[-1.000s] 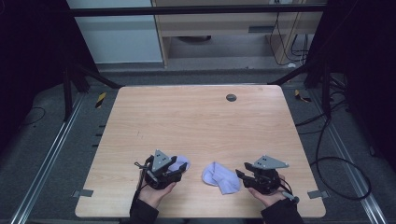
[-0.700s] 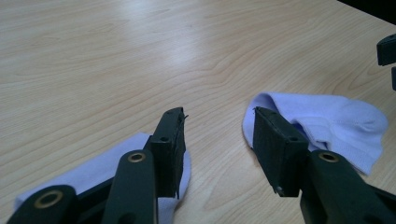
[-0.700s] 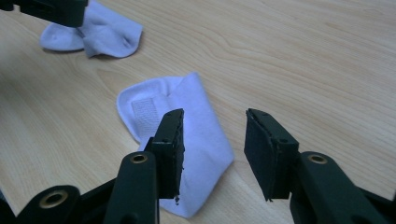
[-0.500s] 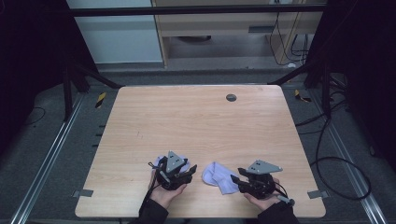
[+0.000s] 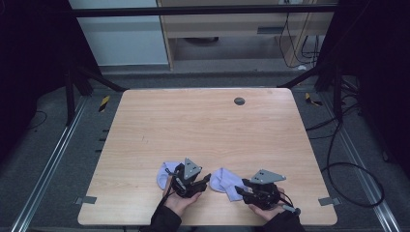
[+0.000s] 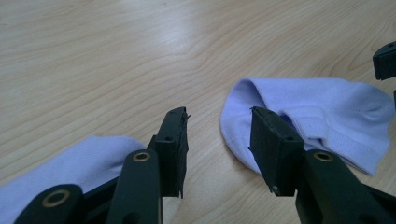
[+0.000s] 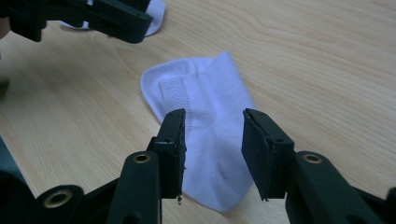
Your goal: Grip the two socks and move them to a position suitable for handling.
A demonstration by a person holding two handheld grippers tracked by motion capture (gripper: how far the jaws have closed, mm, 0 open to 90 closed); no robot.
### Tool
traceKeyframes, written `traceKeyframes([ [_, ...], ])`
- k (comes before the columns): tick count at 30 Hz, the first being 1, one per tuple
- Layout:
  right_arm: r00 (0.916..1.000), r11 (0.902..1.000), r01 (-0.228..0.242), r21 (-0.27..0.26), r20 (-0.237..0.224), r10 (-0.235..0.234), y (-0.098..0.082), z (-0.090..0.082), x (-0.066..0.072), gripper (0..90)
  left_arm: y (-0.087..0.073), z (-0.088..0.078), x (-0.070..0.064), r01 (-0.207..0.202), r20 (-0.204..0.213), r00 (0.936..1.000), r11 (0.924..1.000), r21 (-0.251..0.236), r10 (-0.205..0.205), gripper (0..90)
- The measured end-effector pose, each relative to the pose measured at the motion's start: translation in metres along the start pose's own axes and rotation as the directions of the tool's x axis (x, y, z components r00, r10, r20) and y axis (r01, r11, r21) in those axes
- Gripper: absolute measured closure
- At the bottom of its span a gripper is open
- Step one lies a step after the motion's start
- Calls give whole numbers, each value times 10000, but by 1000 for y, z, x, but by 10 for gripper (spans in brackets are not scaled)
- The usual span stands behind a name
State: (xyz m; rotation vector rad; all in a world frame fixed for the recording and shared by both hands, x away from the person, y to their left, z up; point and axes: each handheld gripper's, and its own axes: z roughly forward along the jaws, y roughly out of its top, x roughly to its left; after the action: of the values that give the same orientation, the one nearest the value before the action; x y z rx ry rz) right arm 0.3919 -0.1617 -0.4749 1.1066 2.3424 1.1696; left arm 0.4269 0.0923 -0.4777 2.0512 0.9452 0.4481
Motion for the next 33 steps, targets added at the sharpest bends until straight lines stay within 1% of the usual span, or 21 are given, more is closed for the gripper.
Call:
traceKeyframes([
  [3, 9999, 9999, 82, 133, -119, -81, -1, 3, 3, 611, -1, 5, -3, -98, 34, 9999, 9998, 155, 97, 569],
  [10, 9991, 9988, 286, 395, -328, -273, -4, 12, 9, 627, -4, 14, -5, -126, 101, 9999, 9990, 429, 122, 606],
  [16, 9984, 9969, 323, 712, -492, -288, -7, 17, 13, 633, -6, 20, -7, -181, 247, 9996, 9978, 643, 165, 647],
  [19, 9979, 9965, 366, 752, -566, -324, -8, 20, 14, 635, -6, 23, -9, -194, 317, 9994, 9971, 740, 171, 665],
  [23, 9975, 9951, 446, 882, -592, -394, -10, 22, 16, 647, -8, 26, -11, -282, 302, 9992, 9961, 831, 258, 706],
  [28, 9972, 9935, 404, 1066, -666, -334, -10, 24, 15, 683, -9, 28, -11, -194, 453, 9989, 9957, 904, 154, 783],
  [32, 9966, 9924, 427, 1154, -747, -342, -11, 25, 14, 720, -9, 27, -12, -209, 459, 9988, 9955, 921, 168, 836],
  [33, 9964, 9924, 352, 1180, -807, -257, -10, 25, 14, 733, -9, 27, -12, -219, 457, 9988, 9953, 947, 176, 845],
])
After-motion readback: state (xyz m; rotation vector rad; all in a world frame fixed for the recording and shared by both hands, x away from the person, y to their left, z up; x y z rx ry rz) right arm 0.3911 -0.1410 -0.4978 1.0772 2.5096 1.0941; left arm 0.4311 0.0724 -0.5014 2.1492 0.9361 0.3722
